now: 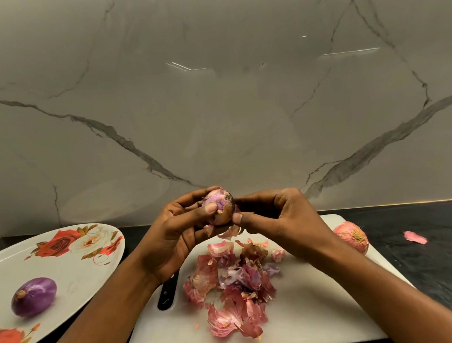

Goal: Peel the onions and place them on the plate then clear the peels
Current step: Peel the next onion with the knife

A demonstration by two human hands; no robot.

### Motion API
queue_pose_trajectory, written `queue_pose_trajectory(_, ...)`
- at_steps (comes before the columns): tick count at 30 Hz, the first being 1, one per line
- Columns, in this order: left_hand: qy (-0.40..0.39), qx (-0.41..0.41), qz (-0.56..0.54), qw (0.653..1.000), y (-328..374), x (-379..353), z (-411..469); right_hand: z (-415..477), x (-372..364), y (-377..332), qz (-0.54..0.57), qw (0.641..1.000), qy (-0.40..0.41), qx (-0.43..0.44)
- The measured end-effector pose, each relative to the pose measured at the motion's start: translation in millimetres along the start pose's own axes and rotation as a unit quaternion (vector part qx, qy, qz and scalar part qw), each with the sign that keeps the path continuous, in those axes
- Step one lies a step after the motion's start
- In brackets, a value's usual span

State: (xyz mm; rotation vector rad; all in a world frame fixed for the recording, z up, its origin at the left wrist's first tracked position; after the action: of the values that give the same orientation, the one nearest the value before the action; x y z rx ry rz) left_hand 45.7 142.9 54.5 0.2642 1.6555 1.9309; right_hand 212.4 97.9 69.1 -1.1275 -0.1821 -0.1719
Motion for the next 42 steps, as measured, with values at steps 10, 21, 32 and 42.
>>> queue_pose_trajectory(10, -0.005, 0.008, 0.087, 0.996, -7, -3, -3, -2, -7, 1, 0.040, 0.999, -0.020, -0.019)
queue_pose_trajectory(21, -0.002, 0.005, 0.108, 0.994, -8, -3, -2, -10, -13, -18, -0.047, 0.997, -0.019, 0.064)
queue_pose_trajectory(32, 0.016, 0.010, 0.041, 0.999, -7, -3, -1, -3, -4, -9, -0.045, 0.998, 0.001, 0.046)
queue_pose_trajectory(42, 0.028, -0.004, 0.031, 0.999, -7, 0, 1, -3, -4, -7, -0.107, 0.994, 0.010, 0.030)
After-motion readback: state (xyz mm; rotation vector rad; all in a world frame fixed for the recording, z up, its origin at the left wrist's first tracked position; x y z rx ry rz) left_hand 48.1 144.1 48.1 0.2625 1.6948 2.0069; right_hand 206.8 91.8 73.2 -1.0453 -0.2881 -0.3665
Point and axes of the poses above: each hand's wrist, its own z-axis towards the middle knuckle, its own x-axis out of the back of the hand, y = z × x, the point moved 10 cm from there along z, towards the middle knuckle, and after that the axes turned 5 degrees about z, right-handed, at the moved point
